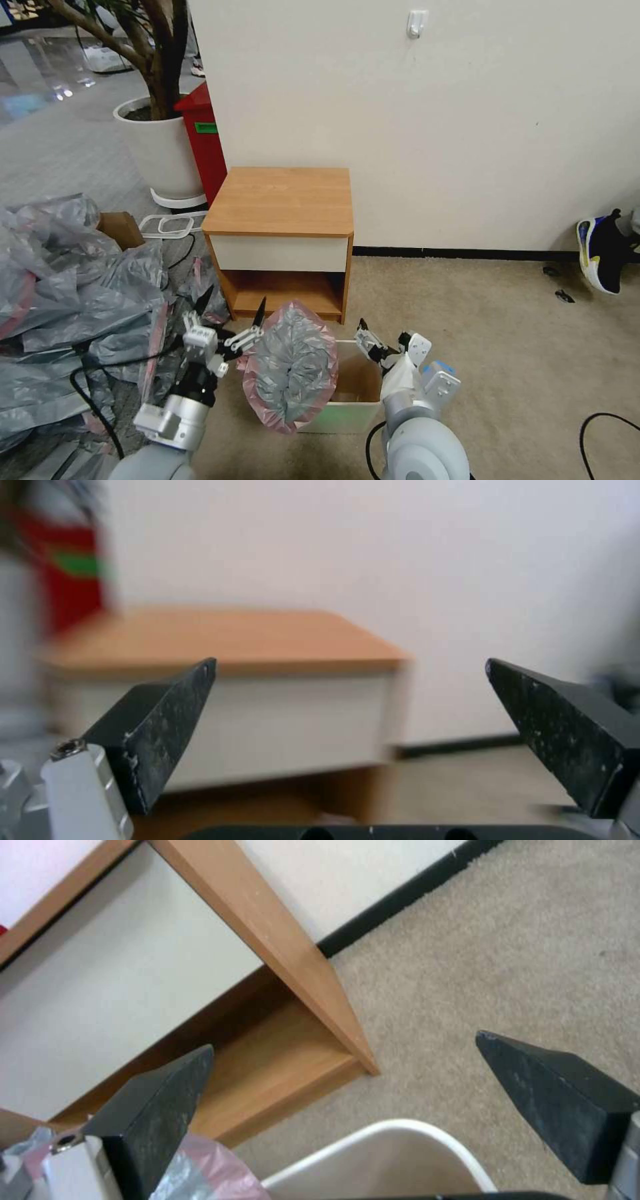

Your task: Pick up the garbage bag from the table and place it over the trash can.

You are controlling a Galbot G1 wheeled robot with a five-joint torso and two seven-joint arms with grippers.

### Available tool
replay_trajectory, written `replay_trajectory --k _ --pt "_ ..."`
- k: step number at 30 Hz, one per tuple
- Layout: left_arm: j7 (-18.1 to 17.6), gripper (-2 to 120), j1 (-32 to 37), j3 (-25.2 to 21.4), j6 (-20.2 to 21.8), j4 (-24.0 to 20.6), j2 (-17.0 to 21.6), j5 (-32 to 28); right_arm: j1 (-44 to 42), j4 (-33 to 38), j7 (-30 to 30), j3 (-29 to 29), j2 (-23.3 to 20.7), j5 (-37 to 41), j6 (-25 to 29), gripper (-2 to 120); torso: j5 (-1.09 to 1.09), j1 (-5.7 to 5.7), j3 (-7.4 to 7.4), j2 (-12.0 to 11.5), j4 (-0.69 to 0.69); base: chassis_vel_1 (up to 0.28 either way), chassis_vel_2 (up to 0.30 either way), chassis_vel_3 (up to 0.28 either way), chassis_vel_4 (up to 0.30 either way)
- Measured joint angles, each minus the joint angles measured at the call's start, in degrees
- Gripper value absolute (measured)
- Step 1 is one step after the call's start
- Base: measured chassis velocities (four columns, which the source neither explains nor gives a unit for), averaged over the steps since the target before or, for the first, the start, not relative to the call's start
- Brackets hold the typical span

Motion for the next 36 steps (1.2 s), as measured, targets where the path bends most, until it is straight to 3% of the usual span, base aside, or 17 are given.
replay_trajectory --k 2,3,5,7,19,31,34,36 --pt "0.2 100 -0.5 1.3 11.0 -2.6 1.6 -9.2 -0.2 -0.1 -0.5 0.1 0.5 -1.2 0.5 100 -0.01 0.00 0.00 0.0 -0.01 0.000 0.000 0.000 0.000" --pt "0.2 100 -0.5 1.3 11.0 -2.6 1.6 -9.2 -0.2 -0.1 -0.5 0.1 0.5 -1.2 0.5 100 -0.01 0.00 0.00 0.0 -0.01 0.000 0.000 0.000 0.000" --pt "-1.2 100 -0.7 2.1 19.1 -2.9 2.2 -13.8 -0.6 -0.1 -1.0 0.4 0.9 -2.2 1.0 100 -0.01 0.00 0.00 0.0 0.00 0.000 0.000 0.000 0.000" --pt "-3.3 100 -0.7 2.5 22.2 -1.1 1.9 -13.1 -1.1 0.1 -1.5 0.9 1.2 -3.1 1.6 100 -0.02 0.00 0.00 0.0 0.00 0.000 0.000 0.000 0.000" --pt "-10.2 100 -2.8 4.5 24.9 6.0 -1.0 -8.0 -2.9 0.9 -3.1 2.4 1.8 -4.6 3.0 100 -0.01 0.00 0.00 0.0 0.00 0.000 0.000 0.000 0.000" --pt "-13.8 100 -4.4 5.4 29.1 9.3 -2.4 -5.2 -5.3 3.1 -3.5 8.2 1.0 -4.5 3.8 100 -0.01 0.00 0.00 0.0 0.00 0.000 0.000 0.000 0.000" --pt "-14.4 95 -4.7 5.5 29.4 9.6 -2.5 -4.8 -6.0 3.2 -3.5 10.3 1.1 -4.3 4.1 100 -0.01 0.00 0.00 0.0 0.00 0.000 0.000 0.000 0.000" --pt "-14.9 84 -5.1 5.4 29.4 9.8 -2.5 -4.5 -6.6 3.2 -3.5 11.8 1.2 -4.2 4.5 100 -0.01 0.00 0.00 0.0 0.00 0.000 0.000 0.000 0.000"
